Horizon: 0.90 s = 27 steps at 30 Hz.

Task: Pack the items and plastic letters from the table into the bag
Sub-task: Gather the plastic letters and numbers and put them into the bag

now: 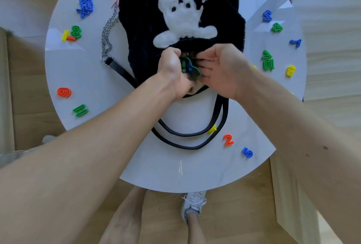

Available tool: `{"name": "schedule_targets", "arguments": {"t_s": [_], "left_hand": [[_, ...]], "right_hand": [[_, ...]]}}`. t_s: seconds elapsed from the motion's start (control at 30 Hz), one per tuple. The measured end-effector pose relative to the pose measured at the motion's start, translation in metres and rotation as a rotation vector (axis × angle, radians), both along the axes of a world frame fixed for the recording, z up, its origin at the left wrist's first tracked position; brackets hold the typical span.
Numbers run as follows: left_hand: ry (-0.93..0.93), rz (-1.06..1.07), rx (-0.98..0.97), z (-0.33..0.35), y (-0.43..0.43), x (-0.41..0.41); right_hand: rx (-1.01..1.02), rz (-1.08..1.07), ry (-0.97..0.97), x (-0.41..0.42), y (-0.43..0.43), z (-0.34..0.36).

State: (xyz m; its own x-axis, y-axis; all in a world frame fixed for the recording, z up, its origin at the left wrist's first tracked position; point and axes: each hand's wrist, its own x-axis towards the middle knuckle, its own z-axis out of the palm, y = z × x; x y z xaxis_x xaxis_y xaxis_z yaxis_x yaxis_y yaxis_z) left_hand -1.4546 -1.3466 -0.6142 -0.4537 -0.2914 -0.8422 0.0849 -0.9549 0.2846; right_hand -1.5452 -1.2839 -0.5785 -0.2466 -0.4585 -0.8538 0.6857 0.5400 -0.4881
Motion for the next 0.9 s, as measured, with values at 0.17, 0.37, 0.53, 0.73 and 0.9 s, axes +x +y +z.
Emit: {"name": "schedule_targets", "arguments": {"t_s": [0.17,0.37,0.53,0.73,0.9], "left_hand": [[-0.052,-0.044,-0.087,0.005,0.005,0.013],[-0.358,-0.51,-0.769,0.013,0.056,0.024],[-0.153,-1.27,-1.413,-0.017,0.152,0.032],[-0.31,-1.706,-1.787,-0.073,0.198,0.021],[-0.321,-1.75,-1.834,-0.085,0.208,0.021]], "right_hand": [[0.009,0.052,0.222,-0.018,0.069,-0.002],[0.452,0.138,0.643,-0.01,0.19,-0.035],[0.631,0.809,0.878,0.032,0.256,-0.071],[0.586,0.71,1.076,0.048,0.272,-0.107],[0.452,0.66,1.089,0.036,0.272,-0.12]]}}
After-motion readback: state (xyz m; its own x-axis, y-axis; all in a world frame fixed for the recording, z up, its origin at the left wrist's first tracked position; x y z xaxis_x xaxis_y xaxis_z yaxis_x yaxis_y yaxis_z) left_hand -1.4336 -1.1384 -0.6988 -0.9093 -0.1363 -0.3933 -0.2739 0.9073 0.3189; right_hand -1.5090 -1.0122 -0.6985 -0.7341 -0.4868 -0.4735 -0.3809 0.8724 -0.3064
